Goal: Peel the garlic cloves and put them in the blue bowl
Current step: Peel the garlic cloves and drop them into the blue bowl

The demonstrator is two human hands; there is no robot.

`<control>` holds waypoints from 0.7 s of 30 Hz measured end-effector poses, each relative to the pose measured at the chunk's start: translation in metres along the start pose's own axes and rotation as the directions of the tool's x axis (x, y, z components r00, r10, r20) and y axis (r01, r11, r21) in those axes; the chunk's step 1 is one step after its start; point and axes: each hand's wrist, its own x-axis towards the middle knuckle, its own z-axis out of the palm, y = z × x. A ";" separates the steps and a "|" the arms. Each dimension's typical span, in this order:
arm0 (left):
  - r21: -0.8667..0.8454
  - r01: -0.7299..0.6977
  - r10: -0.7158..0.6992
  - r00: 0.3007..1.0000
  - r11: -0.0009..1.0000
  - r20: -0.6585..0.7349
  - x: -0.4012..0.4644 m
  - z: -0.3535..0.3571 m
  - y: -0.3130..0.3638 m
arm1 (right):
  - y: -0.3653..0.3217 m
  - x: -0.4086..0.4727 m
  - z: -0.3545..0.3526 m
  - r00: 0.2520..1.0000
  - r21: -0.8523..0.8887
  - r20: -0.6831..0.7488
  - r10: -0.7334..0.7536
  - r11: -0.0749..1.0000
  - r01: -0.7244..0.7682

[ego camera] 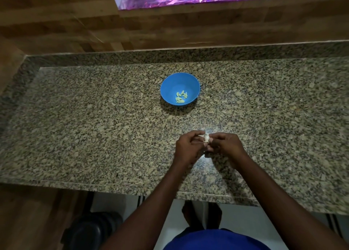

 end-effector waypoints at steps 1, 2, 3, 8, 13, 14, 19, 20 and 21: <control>0.016 -0.002 0.001 1.000 1.000 0.002 0.000 0.000 0.000 | -0.002 -0.002 -0.001 1.000 -0.030 -0.002 -0.018 0.999 0.018; 0.015 -0.001 0.001 1.000 1.000 0.003 0.000 0.001 0.001 | -0.003 -0.002 -0.002 0.999 -0.062 -0.001 -0.035 0.997 0.035; 0.015 -0.001 0.001 1.000 1.000 0.005 -0.001 0.001 0.001 | -0.005 -0.003 -0.002 0.999 -0.089 0.005 -0.046 0.995 0.046; 0.003 -0.016 0.016 1.000 1.000 0.019 -0.002 -0.001 0.003 | -0.014 -0.002 -0.004 0.998 -0.136 0.018 -0.052 0.989 0.054; 0.041 -0.023 0.022 0.999 0.999 0.023 -0.005 -0.003 0.009 | -0.017 -0.004 -0.006 0.998 -0.113 0.053 -0.023 0.993 0.029; 0.036 -0.022 0.021 0.999 0.999 0.025 -0.006 -0.002 0.010 | -0.016 -0.004 -0.006 0.999 -0.114 0.047 -0.022 0.993 0.027; 0.056 -0.035 0.034 0.999 0.998 0.018 -0.008 -0.002 0.010 | -0.012 -0.005 0.000 0.998 -0.189 -0.009 -0.063 0.980 0.061; 0.064 -0.038 0.037 0.999 0.997 0.017 -0.007 -0.002 0.009 | -0.010 -0.005 0.003 0.997 -0.201 -0.034 -0.068 0.978 0.060; 0.072 -0.036 0.035 0.999 0.997 0.012 -0.007 -0.002 0.008 | -0.009 -0.006 0.005 0.996 -0.211 -0.057 -0.069 0.976 0.056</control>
